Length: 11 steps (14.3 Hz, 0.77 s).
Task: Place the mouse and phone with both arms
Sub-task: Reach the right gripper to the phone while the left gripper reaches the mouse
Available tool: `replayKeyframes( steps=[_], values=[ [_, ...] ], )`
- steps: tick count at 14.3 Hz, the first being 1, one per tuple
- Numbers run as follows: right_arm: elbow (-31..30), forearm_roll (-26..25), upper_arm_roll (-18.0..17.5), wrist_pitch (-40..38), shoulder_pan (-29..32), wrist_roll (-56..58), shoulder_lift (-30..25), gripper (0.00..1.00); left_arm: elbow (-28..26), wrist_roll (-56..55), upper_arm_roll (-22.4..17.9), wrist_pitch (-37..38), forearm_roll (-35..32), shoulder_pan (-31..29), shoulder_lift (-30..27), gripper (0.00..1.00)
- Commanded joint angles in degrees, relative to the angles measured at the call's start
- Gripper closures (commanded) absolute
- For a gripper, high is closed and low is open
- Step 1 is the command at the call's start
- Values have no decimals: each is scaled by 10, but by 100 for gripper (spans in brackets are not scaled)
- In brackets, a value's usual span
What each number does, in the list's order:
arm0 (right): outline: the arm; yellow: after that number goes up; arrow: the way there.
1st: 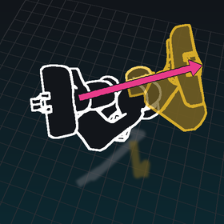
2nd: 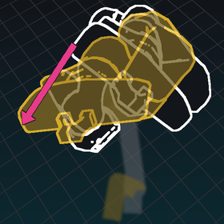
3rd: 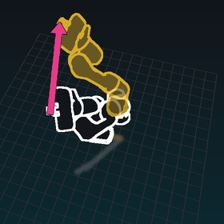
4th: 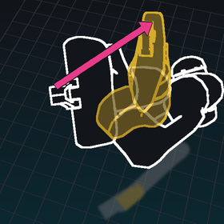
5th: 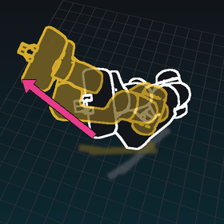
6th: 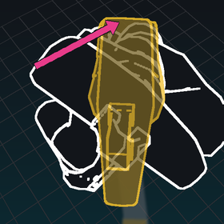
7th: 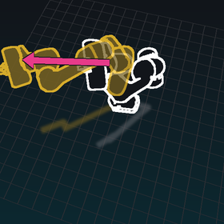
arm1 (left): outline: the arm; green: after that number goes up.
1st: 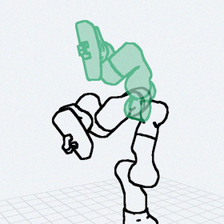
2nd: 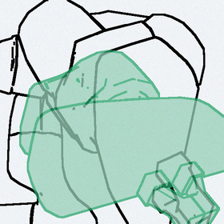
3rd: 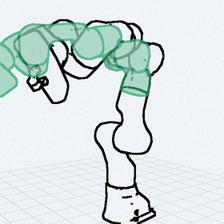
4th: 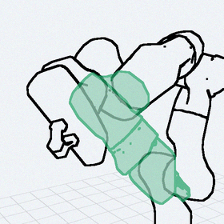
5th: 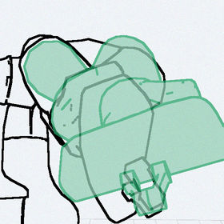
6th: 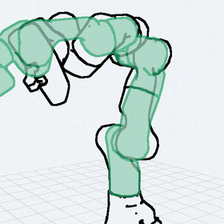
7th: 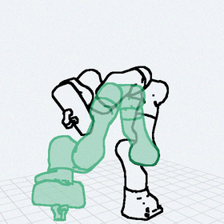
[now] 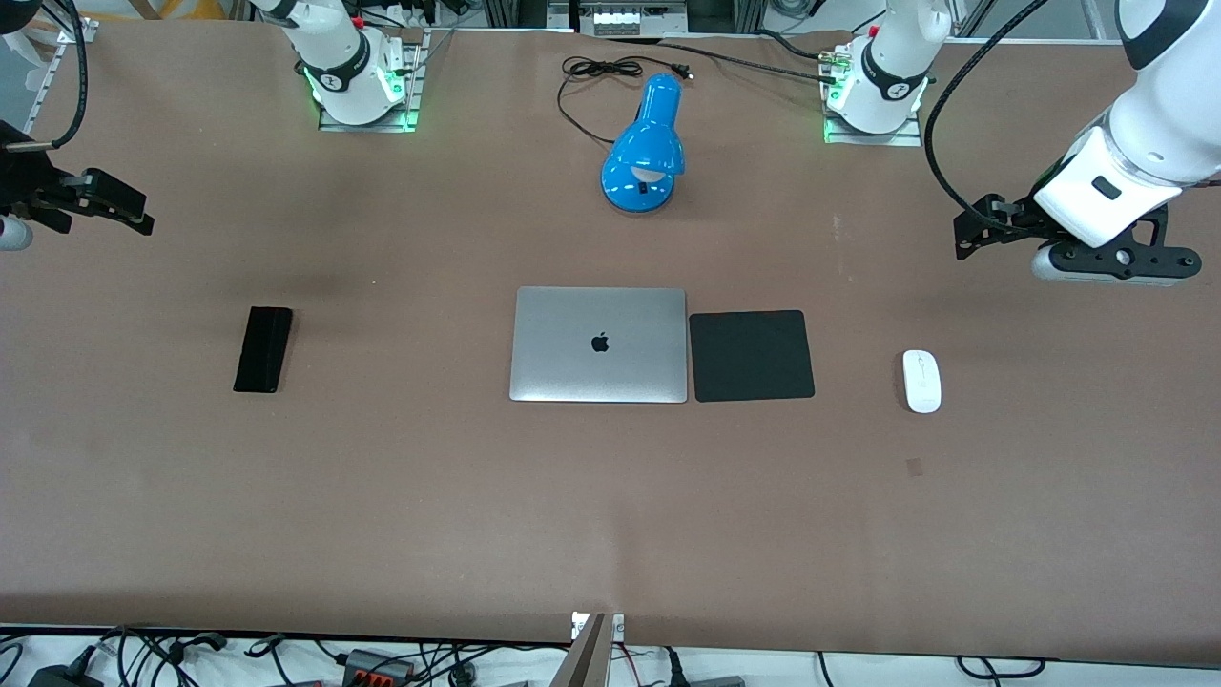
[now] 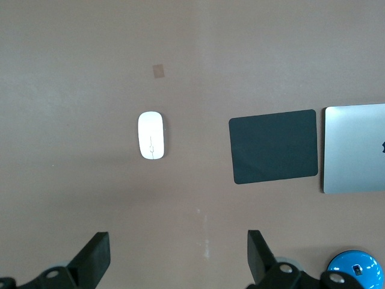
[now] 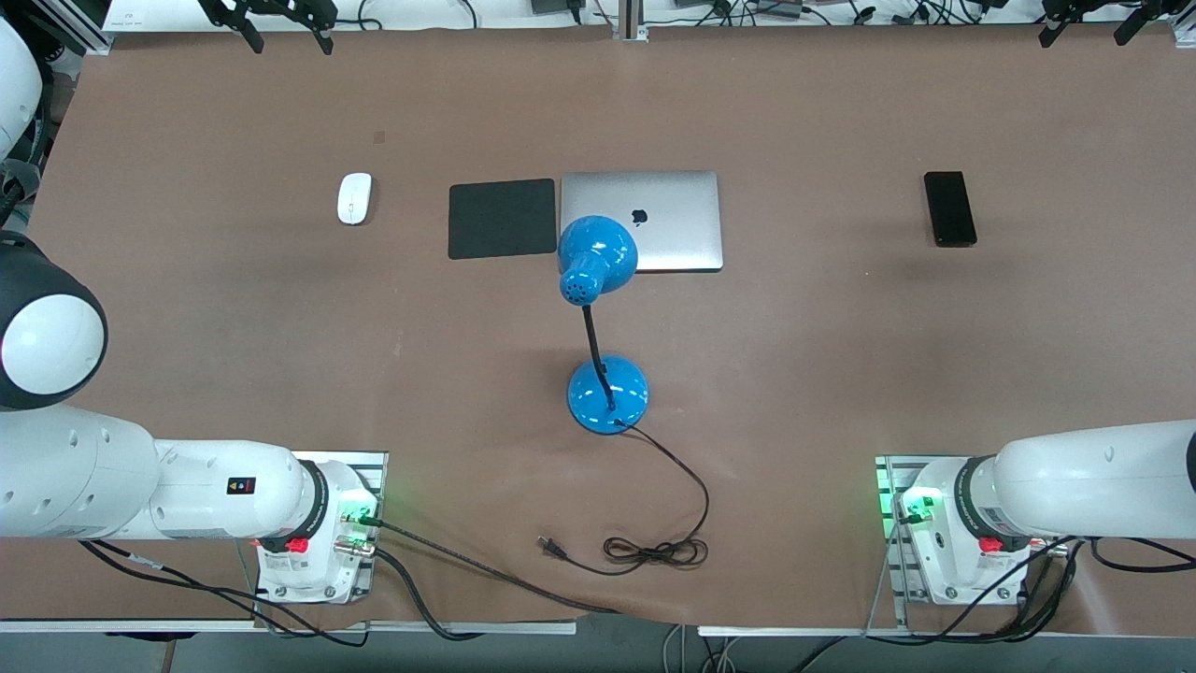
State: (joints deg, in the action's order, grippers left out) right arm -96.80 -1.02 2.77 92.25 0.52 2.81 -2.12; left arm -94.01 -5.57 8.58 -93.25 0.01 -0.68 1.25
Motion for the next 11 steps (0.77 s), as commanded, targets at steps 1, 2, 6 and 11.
replayKeyframes(
  steps=[1, 2, 6, 11],
  values=[
    [-16, 0, 0, -7, 2, 2, -21, 0, 8, 6, -4, 3, -1, 7, 1, 0],
    [-15, 0, 0, -5, 3, 3, -20, 0, 8, 5, -4, 3, -1, 7, 2, 0],
    [-17, -5, 0, 6, 4, 2, 3, 0, 8, 4, -7, -1, -1, 2, 16, 0],
    [-21, -7, 2, 85, 16, -1, 103, 0, 20, 10, -9, -36, 7, -17, 94, 0]
  ],
)
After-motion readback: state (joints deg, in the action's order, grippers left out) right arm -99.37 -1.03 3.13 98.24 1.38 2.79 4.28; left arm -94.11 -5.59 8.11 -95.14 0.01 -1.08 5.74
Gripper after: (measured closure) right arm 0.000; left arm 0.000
